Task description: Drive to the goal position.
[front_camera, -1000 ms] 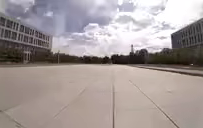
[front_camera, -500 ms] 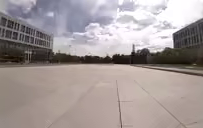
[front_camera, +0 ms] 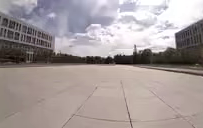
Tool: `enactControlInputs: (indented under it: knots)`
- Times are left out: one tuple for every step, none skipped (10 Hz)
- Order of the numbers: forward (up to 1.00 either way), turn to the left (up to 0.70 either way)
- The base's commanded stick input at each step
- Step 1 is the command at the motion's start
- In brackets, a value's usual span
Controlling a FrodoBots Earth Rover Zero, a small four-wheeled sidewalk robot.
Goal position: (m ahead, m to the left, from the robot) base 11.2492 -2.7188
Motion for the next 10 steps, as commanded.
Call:
enactControlInputs:
  knots:
    - [1.0,0.0]
    - [1.0,0.0]
    - [1.0,0.0]
    - [1.0,0.0]
    - [1.0,0.0]
    - [1.0,0.0]
    - [1.0,0.0]
    - [1.0,0.0]
    - [1.0,0.0]
    - [1.0,0.0]
